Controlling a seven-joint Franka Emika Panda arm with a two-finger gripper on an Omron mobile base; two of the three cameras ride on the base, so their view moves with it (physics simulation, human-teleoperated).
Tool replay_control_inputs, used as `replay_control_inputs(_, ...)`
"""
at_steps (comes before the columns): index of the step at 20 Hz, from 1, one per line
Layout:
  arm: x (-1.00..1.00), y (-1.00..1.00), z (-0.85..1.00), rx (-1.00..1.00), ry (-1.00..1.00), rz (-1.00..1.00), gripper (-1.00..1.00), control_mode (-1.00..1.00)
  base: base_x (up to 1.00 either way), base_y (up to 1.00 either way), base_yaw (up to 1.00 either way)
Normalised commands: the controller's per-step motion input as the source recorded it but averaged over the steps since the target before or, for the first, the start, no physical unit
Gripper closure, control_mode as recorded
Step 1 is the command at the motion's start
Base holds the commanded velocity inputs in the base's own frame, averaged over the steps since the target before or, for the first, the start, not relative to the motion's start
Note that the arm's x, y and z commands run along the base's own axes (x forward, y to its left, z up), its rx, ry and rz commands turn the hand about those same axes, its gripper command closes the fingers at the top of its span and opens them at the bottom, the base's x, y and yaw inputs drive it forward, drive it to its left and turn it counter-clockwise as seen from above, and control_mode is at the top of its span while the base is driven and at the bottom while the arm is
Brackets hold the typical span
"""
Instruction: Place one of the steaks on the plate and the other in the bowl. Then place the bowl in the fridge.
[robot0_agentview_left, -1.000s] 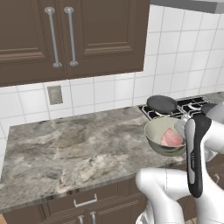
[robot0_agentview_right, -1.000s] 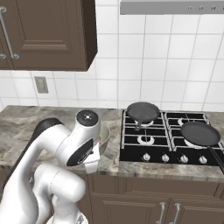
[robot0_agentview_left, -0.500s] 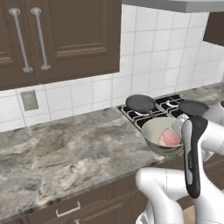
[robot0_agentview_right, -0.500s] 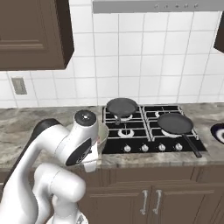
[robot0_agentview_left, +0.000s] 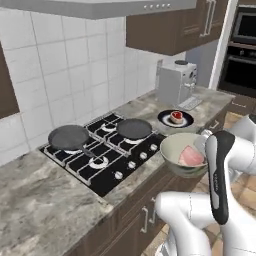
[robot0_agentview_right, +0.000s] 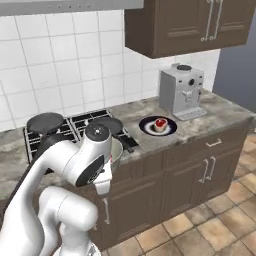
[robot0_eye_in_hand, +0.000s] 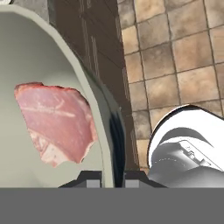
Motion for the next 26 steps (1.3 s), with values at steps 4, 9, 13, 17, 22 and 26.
replay_control_inputs(4,0.00,0.00,0.00,0.00,0.00,0.00,1.00,1.00,0.02,-0.79,-0.72)
replay_control_inputs(9,0.00,0.00,0.00,0.00,0.00,0.00,1.00,1.00,0.06,-0.78,-0.72)
replay_control_inputs(13,0.00,0.00,0.00,0.00,0.00,0.00,1.00,1.00,0.13,-0.74,-0.71)
replay_control_inputs(17,0.00,0.00,0.00,0.00,0.00,0.00,1.00,1.00,0.47,-0.17,-0.63)
replay_control_inputs(22,0.00,0.00,0.00,0.00,0.00,0.00,1.00,1.00,0.37,0.42,-0.34)
replay_control_inputs(26,0.00,0.00,0.00,0.00,0.00,0.00,1.00,1.00,0.71,0.29,-0.22)
